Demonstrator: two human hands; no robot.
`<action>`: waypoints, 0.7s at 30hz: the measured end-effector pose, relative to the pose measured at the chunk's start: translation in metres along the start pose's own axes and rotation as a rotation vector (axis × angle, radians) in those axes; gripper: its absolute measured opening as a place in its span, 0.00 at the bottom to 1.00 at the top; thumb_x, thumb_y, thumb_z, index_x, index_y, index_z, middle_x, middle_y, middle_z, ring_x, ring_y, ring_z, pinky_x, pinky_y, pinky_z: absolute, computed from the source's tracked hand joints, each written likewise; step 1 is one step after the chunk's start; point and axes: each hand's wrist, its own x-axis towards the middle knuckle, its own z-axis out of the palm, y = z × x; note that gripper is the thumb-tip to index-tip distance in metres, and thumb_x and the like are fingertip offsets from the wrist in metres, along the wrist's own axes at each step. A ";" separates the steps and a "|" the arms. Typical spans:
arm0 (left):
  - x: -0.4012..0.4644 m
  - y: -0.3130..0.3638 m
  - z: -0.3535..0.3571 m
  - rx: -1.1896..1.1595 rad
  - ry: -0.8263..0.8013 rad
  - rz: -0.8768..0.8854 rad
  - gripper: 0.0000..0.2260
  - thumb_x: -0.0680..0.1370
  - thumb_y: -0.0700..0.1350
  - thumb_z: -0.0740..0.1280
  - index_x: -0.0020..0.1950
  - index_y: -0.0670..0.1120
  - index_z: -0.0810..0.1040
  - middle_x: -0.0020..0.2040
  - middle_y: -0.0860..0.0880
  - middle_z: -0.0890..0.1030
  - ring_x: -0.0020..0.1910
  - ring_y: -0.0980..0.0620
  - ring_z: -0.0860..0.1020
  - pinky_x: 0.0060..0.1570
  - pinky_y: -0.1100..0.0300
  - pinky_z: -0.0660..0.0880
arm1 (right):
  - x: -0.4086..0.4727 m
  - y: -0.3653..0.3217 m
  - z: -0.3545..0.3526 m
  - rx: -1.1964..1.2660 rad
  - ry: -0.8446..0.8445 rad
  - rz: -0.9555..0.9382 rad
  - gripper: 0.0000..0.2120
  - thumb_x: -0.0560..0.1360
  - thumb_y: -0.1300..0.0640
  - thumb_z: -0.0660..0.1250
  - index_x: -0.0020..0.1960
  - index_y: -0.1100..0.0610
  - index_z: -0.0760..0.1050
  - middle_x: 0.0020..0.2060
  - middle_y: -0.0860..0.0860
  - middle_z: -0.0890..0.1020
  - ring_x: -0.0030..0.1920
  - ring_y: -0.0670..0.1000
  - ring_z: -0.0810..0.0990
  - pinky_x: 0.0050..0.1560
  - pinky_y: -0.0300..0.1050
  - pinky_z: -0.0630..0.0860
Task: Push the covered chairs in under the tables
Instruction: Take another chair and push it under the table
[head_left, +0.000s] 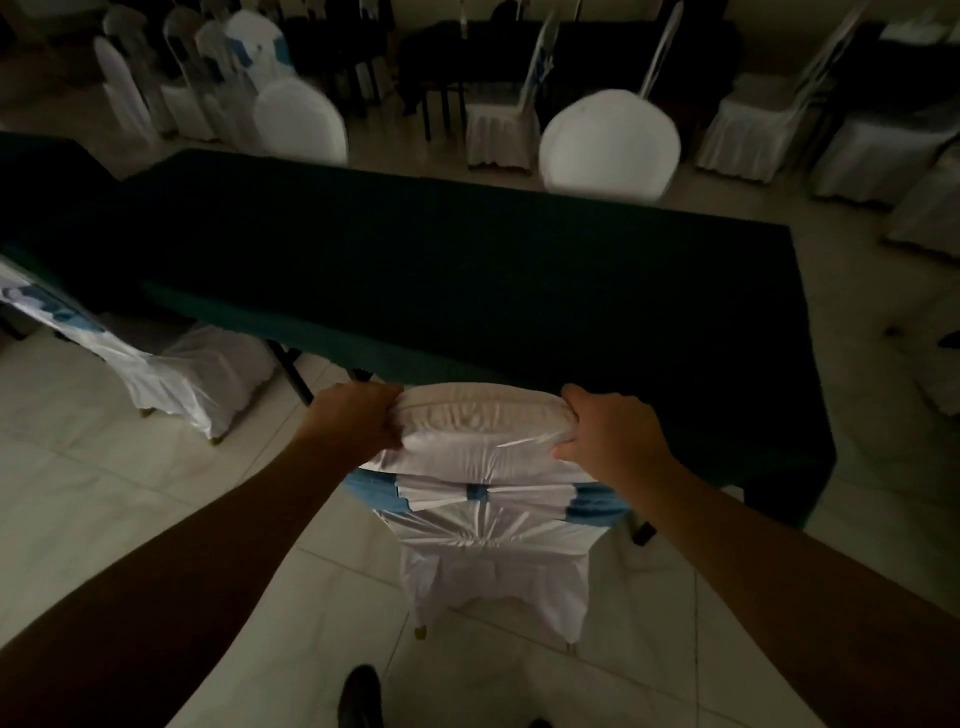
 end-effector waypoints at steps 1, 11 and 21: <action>0.003 -0.007 0.005 0.007 0.010 0.012 0.20 0.69 0.58 0.73 0.59 0.56 0.74 0.47 0.52 0.81 0.40 0.54 0.75 0.38 0.60 0.69 | 0.003 -0.005 0.004 -0.011 0.000 -0.002 0.23 0.61 0.36 0.74 0.46 0.46 0.68 0.29 0.45 0.73 0.31 0.51 0.79 0.28 0.39 0.59; 0.045 -0.084 0.079 0.027 -0.086 0.172 0.14 0.71 0.57 0.68 0.54 0.56 0.73 0.43 0.54 0.79 0.39 0.52 0.77 0.44 0.51 0.78 | 0.033 -0.064 0.074 -0.041 -0.202 0.106 0.26 0.70 0.37 0.67 0.64 0.46 0.67 0.44 0.49 0.81 0.41 0.53 0.80 0.36 0.44 0.69; 0.138 -0.172 0.072 -0.008 -0.032 0.364 0.16 0.69 0.55 0.69 0.54 0.55 0.73 0.42 0.50 0.80 0.34 0.51 0.73 0.35 0.57 0.66 | 0.110 -0.122 0.081 -0.059 -0.174 0.271 0.23 0.69 0.37 0.69 0.58 0.47 0.70 0.42 0.49 0.80 0.41 0.53 0.79 0.36 0.43 0.66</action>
